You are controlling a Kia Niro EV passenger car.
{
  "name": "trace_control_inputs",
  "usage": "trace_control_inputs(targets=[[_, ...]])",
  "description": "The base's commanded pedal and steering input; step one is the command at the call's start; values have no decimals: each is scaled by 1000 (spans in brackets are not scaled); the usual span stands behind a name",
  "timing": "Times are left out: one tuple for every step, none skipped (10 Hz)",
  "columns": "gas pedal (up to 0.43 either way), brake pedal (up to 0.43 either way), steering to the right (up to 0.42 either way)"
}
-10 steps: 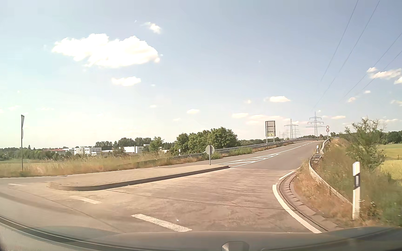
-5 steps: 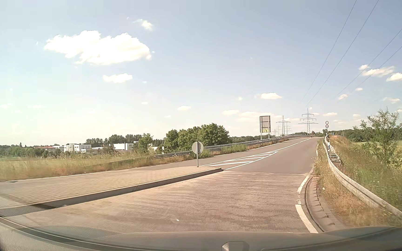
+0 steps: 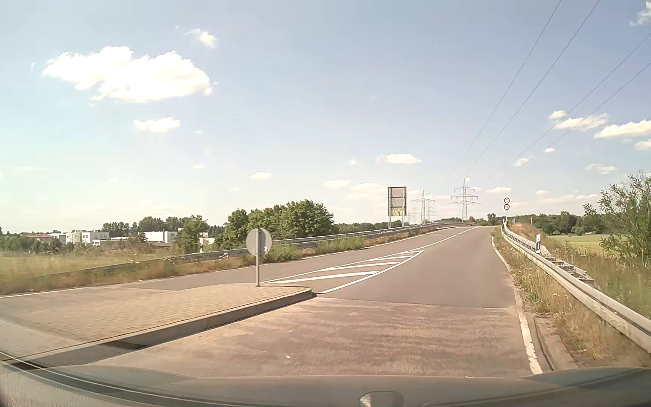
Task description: Follow the waypoints while adhering to traffic rules and regulations
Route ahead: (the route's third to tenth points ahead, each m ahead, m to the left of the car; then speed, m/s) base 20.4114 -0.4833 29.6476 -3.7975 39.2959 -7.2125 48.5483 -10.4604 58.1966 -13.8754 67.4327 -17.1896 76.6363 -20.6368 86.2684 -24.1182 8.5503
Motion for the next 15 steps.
trace_control_inputs(targets=[[209,30,110],[228,30,110],[228,30,109],[228,30,105],[228,30,99],[228,30,89],[228,30,80],[240,30,71],[240,30,65],[240,30,62],[248,30,61],[280,30,56],[280,30,52],[280,30,49],[287,30,46]])
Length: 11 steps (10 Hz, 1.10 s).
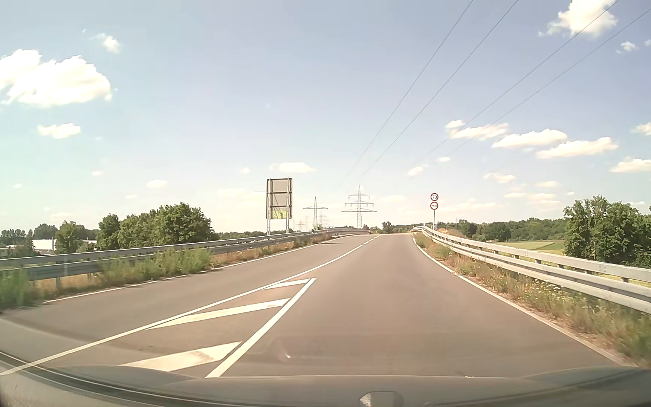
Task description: Follow the waypoints while adhering to traffic rules and regulations
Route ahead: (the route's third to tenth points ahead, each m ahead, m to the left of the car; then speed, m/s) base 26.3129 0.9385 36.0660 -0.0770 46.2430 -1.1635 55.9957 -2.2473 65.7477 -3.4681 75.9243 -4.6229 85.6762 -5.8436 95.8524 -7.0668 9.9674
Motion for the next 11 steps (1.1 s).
trace_control_inputs(targets=[[299,30,43],[299,30,38],[311,30,32],[311,30,28],[311,30,25],[311,30,23],[311,30,22],[311,30,21],[311,30,21],[319,30,21],[331,30,21]])
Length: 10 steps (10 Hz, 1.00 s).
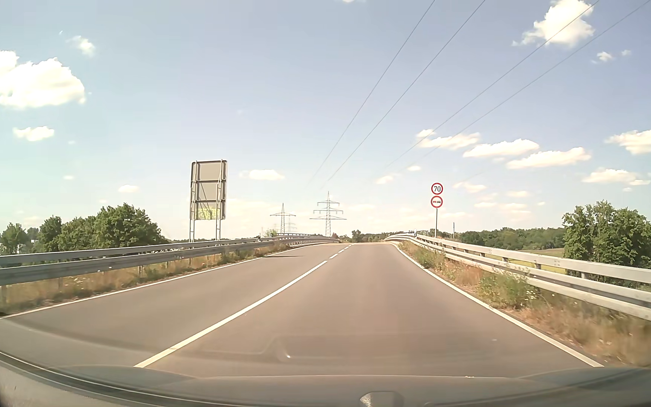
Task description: Follow the waypoints while adhering to traffic rules and regulations
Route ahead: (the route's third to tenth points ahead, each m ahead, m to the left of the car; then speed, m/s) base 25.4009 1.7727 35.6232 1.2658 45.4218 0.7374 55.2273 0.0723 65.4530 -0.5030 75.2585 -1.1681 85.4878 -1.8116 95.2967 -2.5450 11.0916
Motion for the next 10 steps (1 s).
trace_control_inputs(targets=[[331,30,20],[331,30,19],[339,30,18],[350,30,18],[350,30,18],[350,30,18],[350,30,16],[350,30,14],[350,30,14],[350,30,12]])
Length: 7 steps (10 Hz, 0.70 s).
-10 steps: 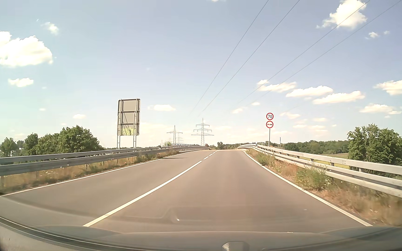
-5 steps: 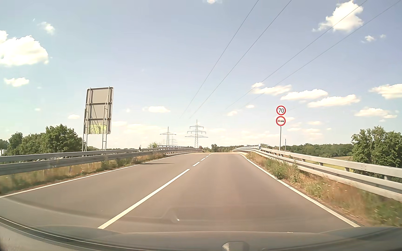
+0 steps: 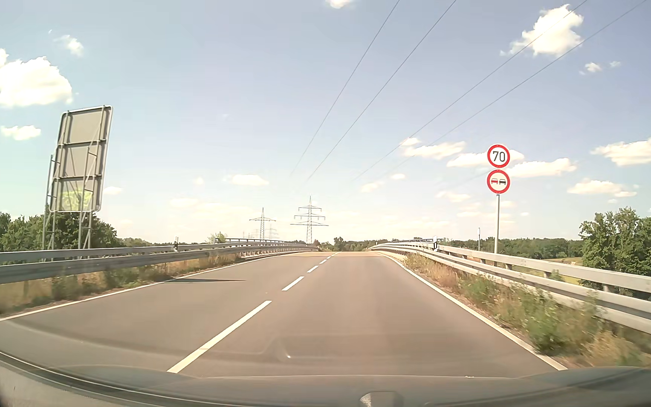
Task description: Follow the waypoints while adhering to traffic rules and regulations
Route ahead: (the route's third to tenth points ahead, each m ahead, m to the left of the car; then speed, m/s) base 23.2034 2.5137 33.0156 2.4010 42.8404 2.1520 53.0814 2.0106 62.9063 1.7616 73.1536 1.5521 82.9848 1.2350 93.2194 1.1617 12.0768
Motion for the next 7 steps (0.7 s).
trace_control_inputs(targets=[[350,30,12],[350,30,11],[350,30,11],[350,30,10],[339,30,10],[339,30,9],[339,30,7]])
